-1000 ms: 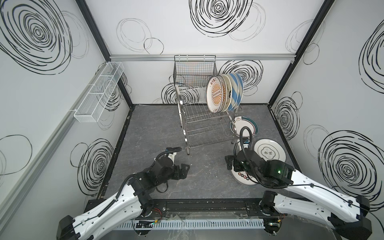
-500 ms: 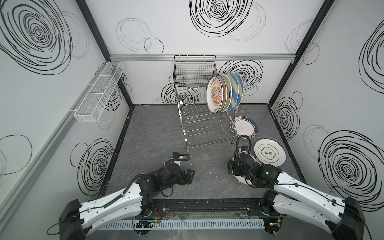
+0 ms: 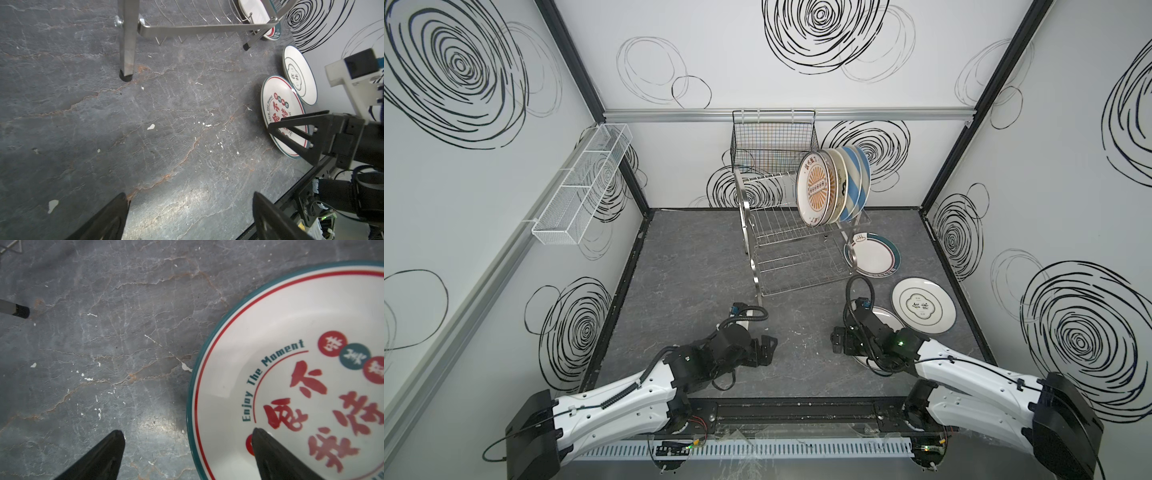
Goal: Load the plates into the dish rack
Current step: 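Open the right gripper and move it down to the red-lettered plate, then drag the red-lettered plate toward the left gripper with the right gripper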
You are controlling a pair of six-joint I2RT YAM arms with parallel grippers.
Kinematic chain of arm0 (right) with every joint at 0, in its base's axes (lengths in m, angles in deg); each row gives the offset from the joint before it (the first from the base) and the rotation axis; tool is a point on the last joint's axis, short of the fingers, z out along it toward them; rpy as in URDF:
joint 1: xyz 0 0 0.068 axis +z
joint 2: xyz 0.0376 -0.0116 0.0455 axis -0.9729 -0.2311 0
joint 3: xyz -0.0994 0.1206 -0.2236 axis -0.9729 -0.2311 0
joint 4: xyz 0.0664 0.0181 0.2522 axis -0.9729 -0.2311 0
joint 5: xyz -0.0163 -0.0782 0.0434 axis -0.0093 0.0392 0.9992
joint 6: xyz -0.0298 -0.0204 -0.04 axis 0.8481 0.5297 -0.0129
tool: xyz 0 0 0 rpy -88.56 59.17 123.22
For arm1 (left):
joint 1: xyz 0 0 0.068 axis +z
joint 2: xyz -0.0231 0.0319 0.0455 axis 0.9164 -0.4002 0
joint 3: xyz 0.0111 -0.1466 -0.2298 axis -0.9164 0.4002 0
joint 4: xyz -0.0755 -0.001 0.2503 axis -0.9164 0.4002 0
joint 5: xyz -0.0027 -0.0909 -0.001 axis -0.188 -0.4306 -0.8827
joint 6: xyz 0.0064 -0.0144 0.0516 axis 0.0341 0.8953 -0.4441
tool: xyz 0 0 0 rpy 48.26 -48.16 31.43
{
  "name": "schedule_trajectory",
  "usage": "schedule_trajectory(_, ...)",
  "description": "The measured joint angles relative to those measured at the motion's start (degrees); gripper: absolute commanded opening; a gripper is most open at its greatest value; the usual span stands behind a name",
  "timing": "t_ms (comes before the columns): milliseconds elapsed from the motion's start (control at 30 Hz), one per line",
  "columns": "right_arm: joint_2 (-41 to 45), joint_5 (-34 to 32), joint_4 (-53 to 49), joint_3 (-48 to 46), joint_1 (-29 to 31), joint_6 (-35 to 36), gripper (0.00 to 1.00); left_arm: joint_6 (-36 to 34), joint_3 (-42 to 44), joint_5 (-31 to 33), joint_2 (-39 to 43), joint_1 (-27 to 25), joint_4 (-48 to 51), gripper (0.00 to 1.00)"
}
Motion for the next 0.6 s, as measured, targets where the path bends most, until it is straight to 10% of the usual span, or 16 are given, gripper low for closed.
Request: schedule_trajectory(600, -15.0, 7.3, 9.7, 5.4, 0.1, 4.4, 1.00, -0.6, 0.0, 0.3, 1.0, -0.1, 0.4, 0.96)
